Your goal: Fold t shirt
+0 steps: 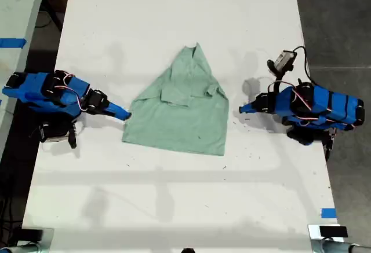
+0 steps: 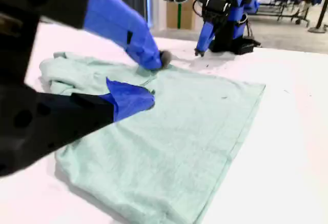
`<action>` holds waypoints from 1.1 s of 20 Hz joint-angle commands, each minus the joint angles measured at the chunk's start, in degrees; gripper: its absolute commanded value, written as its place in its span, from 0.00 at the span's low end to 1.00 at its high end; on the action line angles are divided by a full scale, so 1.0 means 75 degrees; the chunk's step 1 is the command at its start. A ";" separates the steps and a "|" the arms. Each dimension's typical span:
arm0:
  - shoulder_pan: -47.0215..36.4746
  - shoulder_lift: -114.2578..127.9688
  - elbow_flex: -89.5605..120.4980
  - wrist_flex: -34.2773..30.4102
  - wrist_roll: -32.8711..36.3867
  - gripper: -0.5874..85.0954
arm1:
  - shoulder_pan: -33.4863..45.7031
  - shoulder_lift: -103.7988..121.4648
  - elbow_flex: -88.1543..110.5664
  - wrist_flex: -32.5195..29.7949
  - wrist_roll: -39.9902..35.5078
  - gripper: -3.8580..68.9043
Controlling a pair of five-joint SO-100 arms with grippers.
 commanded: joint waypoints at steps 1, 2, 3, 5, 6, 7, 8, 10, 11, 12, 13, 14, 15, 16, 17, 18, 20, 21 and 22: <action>-0.0305 0.0059 -0.0012 -0.0410 0.0117 0.01 | -0.0773 0.0035 -0.0258 -0.0434 0.0281 0.08; -0.0574 0.0059 0.0012 -0.0363 0.0129 0.00 | -0.0973 0.0035 -0.0141 -0.0492 -0.0328 0.13; -0.0820 0.0059 0.0141 -0.0199 0.0105 0.00 | -0.0797 0.0023 -0.0211 -0.1137 -0.0574 0.08; -0.1336 0.0059 0.0328 0.0551 -0.0328 0.01 | -0.0762 -0.0844 -0.1184 -0.1324 -0.0750 0.12; -0.1383 0.0059 0.0316 0.0750 -0.0375 0.03 | -0.0703 -0.2344 -0.2027 -0.1195 -0.0715 0.26; -0.1383 0.0059 0.0316 0.0762 -0.0375 0.06 | -0.0750 -0.3867 -0.2684 -0.1430 -0.0715 0.38; -0.1406 0.0059 0.0328 0.0797 -0.0375 0.08 | -0.0797 -0.5180 -0.3164 -0.1770 -0.0656 0.43; -0.1477 0.0059 0.0328 0.0902 -0.0375 0.09 | -0.0762 -0.7172 -0.3844 -0.2238 -0.0539 0.43; -0.1477 0.0059 0.0328 0.0914 -0.0375 0.09 | -0.0715 -0.8074 -0.4195 -0.2438 -0.0539 0.43; -0.1488 0.0059 0.0328 0.0937 -0.0398 0.09 | -0.0668 -0.9000 -0.4652 -0.2484 -0.0563 0.43; -0.1523 0.0059 0.0328 0.0973 -0.0398 0.08 | -0.0656 -0.9879 -0.5156 -0.2438 -0.0574 0.43; -0.1547 0.0059 0.0328 0.0984 -0.0398 0.08 | -0.0645 -1.0676 -0.5625 -0.2367 -0.0586 0.43; -0.1547 0.0059 0.0328 0.0996 -0.0410 0.08 | -0.0645 -1.1379 -0.6047 -0.2285 -0.0633 0.43; -0.1547 0.0059 0.0328 0.1020 -0.0410 0.08 | -0.0656 -1.2059 -0.6434 -0.2297 -0.0785 0.43; -0.1547 0.0059 0.0328 0.1020 -0.0434 0.08 | -0.0680 -1.2715 -0.6797 -0.2496 -0.1125 0.42; -0.1547 0.0059 0.0328 0.1055 -0.0457 0.08 | -0.0680 -1.3383 -0.7219 -0.2543 -0.1430 0.32; -0.1559 0.0059 0.0328 0.1113 -0.0527 0.08 | -0.0703 -1.4098 -0.7816 -0.1828 -0.1324 0.08; -0.1547 0.0059 0.0328 0.1137 -0.0551 0.08 | -0.0691 -1.3770 -0.7676 -0.1242 -0.0902 0.08; -0.1535 0.0059 0.0328 0.1148 -0.0562 0.08 | -0.0598 -1.2973 -0.7230 -0.0832 -0.0527 0.08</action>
